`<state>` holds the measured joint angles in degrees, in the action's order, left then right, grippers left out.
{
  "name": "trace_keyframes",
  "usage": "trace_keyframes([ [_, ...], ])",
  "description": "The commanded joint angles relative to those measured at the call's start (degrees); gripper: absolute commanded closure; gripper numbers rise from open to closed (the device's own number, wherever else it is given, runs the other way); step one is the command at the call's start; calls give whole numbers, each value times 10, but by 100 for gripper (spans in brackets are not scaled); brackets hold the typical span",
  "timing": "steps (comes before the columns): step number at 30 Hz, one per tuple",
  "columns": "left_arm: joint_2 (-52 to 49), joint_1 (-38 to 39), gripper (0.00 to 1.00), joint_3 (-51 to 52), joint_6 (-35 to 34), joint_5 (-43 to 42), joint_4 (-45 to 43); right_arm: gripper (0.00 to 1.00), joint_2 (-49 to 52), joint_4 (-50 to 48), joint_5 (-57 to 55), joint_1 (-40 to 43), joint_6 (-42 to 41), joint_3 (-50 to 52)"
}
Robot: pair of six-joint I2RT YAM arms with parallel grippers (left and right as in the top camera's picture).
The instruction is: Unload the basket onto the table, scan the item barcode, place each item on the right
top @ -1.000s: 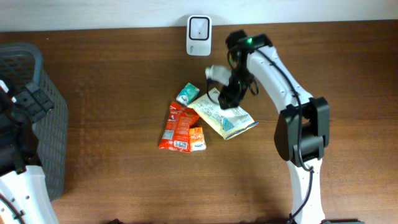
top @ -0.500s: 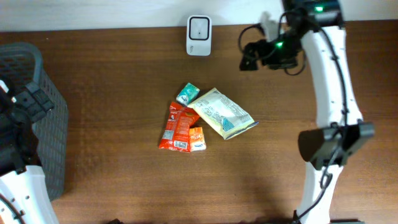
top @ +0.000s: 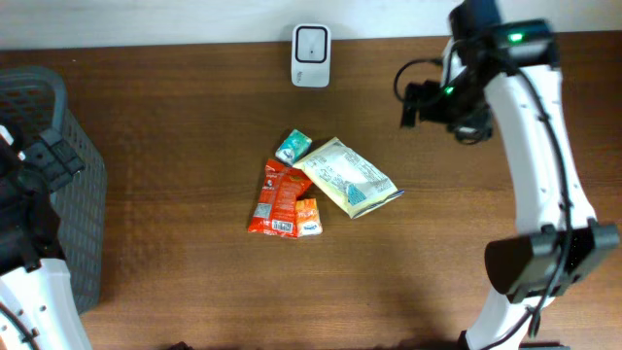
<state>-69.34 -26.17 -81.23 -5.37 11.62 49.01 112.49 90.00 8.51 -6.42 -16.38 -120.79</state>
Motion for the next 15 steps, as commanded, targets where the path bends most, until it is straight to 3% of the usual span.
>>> trace_keyframes([
  [1, -1, -3, 1, -2, 7, 2, 0, 3, 2, -50, 56, 1, -6, 108],
  [7, -1, -3, 1, -2, 7, 2, 0, 7, -7, -179, 156, 0, -16, 292],
  [12, -1, -3, 1, -2, 7, 2, 0, 0, -8, -321, 229, -4, -42, 435],
  [15, -1, -3, 1, -2, 7, 2, 0, 1, -8, -419, 229, -17, -63, 490],
])
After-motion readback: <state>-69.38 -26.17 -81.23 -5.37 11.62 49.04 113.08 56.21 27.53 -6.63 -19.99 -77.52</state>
